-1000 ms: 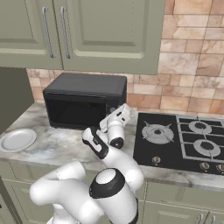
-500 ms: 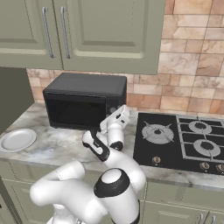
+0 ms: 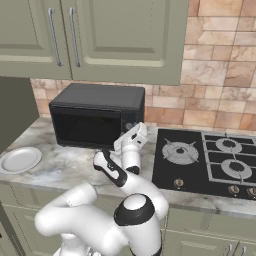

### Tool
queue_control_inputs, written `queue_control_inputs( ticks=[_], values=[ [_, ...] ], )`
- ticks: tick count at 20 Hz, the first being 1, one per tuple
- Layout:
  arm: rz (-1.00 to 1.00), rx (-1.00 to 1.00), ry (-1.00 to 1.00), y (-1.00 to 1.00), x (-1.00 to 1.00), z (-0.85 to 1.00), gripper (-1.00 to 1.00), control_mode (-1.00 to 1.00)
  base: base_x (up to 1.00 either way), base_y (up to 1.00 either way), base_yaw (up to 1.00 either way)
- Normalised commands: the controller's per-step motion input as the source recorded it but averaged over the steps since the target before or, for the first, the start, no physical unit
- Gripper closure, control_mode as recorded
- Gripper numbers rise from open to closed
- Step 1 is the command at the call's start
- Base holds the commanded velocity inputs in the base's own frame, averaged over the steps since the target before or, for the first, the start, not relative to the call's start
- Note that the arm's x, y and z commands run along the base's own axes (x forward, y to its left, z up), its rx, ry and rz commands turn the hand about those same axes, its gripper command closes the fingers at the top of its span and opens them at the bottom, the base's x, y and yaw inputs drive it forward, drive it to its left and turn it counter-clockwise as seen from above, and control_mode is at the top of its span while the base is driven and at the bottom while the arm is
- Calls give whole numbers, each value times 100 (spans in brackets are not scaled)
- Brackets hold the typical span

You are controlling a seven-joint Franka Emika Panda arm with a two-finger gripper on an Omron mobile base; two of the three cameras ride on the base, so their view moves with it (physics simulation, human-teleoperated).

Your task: Pull the toaster oven rack outwards. Pick up the baguette from the plate and place it on the toaster oven rack. Close the toaster oven door fully and set the temperature to the lowest setting.

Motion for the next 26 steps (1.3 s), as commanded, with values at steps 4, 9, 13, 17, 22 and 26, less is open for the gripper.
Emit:
queue_control_inputs(
  ticks=[4,9,13,17,22,26],
  values=[
    [0,0,0,0,29,0,-100,-100,0,0,0],
    [-1,-1,0,0,20,0,-100,-100,0,0,0],
    [-1,0,0,0,6,0,-100,-100,0,0,0],
    [0,0,0,0,0,0,100,-100,0,0,0],
    [0,0,0,0,0,0,100,-100,0,0,0],
    [0,0,0,0,0,0,100,-100,0,0,0]
  ],
)
